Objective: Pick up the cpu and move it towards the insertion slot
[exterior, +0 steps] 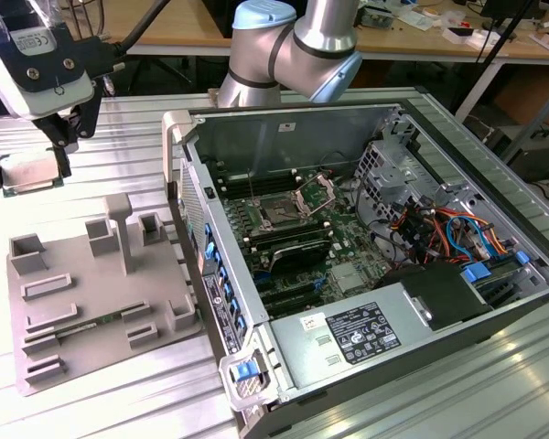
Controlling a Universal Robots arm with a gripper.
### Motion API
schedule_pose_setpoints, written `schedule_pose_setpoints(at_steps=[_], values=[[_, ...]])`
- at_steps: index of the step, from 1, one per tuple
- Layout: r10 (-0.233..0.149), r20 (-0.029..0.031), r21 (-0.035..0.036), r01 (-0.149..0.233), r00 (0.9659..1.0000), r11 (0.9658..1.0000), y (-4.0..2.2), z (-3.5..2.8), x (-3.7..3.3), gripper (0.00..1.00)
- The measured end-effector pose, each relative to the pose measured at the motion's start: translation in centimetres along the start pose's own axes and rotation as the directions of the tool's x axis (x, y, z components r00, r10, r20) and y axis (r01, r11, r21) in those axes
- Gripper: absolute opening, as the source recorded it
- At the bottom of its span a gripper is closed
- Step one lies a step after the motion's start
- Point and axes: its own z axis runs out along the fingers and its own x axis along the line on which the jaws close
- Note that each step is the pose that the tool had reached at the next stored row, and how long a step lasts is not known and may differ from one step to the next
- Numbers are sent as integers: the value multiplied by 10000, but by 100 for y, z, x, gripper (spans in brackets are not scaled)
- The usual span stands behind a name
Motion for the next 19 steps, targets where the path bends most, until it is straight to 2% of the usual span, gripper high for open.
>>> schedule_pose_setpoints(at_steps=[8,19], values=[[0,0,0,0,10000,10000,-11,1,-93,55],[0,1,0,0,10000,10000,-21,2,-185,55]])
